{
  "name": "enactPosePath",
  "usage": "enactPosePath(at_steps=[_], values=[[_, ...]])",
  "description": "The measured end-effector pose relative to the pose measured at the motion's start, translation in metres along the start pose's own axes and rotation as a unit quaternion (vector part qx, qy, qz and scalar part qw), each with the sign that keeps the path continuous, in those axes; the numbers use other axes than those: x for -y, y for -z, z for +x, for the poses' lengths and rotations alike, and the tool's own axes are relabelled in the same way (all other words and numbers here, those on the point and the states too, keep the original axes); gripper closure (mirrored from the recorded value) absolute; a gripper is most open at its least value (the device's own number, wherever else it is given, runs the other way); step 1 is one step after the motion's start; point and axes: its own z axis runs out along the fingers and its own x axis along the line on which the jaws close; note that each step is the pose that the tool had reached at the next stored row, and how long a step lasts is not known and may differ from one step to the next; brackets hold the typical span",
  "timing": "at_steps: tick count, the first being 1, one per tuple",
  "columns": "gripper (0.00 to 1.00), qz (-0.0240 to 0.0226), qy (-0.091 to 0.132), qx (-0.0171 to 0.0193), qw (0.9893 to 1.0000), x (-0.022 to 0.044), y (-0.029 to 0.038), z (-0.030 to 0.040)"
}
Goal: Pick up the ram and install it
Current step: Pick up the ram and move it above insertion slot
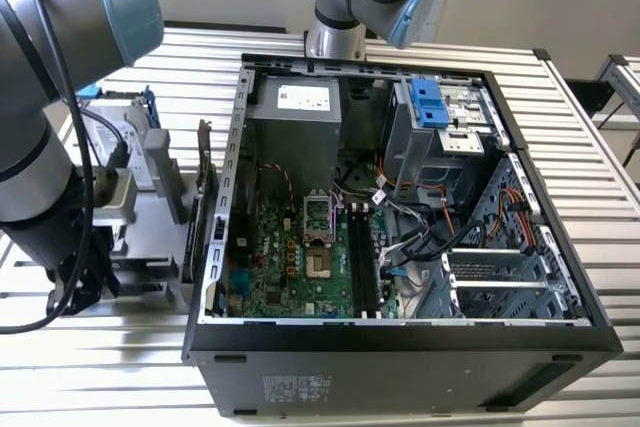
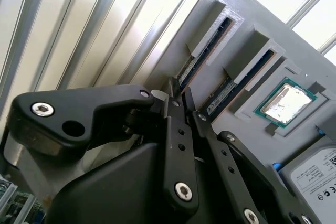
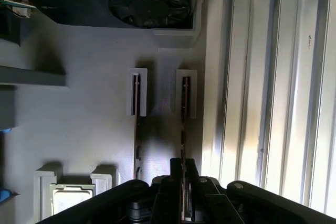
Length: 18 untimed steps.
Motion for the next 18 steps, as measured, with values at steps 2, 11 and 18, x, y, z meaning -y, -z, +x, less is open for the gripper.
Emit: enactPosePath(at_steps=[2,11,18], values=[[1.00,0.0000,0.000,0.0000,1.0000,0.0000,0.0029,0.0001],[1.00,0.0000,0.000,0.0000,1.0000,-0.0002,0.0095,0.0002],[1.00,-0.0001,0.000,0.0000,1.0000,-0.0003,0.0145,0.0003]])
